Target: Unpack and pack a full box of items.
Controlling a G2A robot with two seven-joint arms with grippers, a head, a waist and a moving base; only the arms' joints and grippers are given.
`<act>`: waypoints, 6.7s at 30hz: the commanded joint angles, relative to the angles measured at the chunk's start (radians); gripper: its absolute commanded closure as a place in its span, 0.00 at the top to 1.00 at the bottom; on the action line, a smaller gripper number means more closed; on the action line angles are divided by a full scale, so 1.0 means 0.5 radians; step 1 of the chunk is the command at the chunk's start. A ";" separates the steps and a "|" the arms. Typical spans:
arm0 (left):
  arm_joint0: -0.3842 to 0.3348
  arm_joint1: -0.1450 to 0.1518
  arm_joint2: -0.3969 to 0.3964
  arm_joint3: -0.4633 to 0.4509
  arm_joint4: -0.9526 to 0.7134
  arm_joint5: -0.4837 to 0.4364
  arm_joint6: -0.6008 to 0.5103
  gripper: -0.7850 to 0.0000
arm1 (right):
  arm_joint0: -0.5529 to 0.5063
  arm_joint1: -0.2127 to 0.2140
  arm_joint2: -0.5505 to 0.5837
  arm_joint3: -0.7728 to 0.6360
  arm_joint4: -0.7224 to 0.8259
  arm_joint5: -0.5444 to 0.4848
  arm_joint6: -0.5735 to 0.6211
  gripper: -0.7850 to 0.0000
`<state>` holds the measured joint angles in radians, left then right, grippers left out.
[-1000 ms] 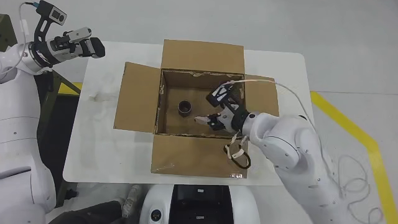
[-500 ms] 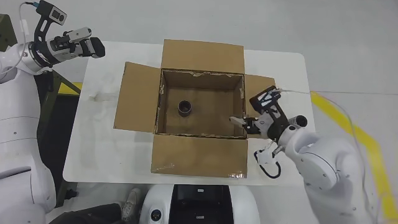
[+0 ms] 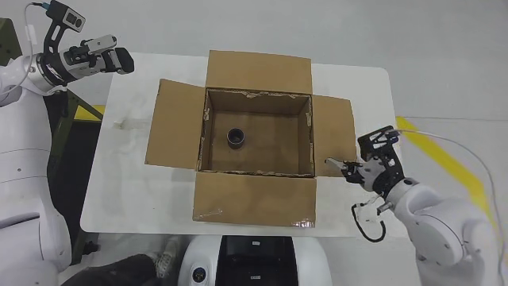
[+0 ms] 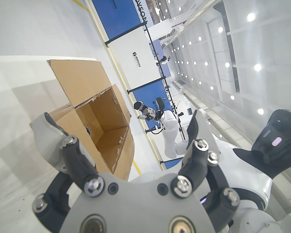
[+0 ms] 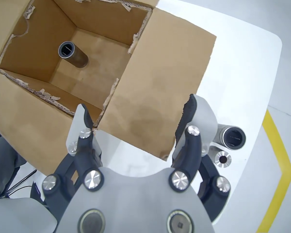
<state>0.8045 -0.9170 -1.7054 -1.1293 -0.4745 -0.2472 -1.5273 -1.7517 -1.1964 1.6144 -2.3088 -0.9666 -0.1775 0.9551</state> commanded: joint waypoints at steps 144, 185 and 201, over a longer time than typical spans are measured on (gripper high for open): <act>0.000 0.000 0.000 0.000 0.000 0.000 0.000 1.00 | -0.140 0.161 0.288 0.017 -0.123 -0.020 -0.414 0.00; 0.000 0.000 0.000 0.000 0.000 0.000 0.000 1.00 | 1.013 0.048 -1.142 0.493 -0.048 -0.018 -0.410 0.00; 0.000 0.000 0.000 0.000 0.000 0.000 0.000 1.00 | 1.351 -0.054 -1.477 1.020 -0.031 0.114 -0.351 0.00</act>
<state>0.8045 -0.9170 -1.7054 -1.1293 -0.4745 -0.2472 -1.5273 -1.0892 -1.2195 0.8855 -1.8178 -0.9851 -0.1238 0.7781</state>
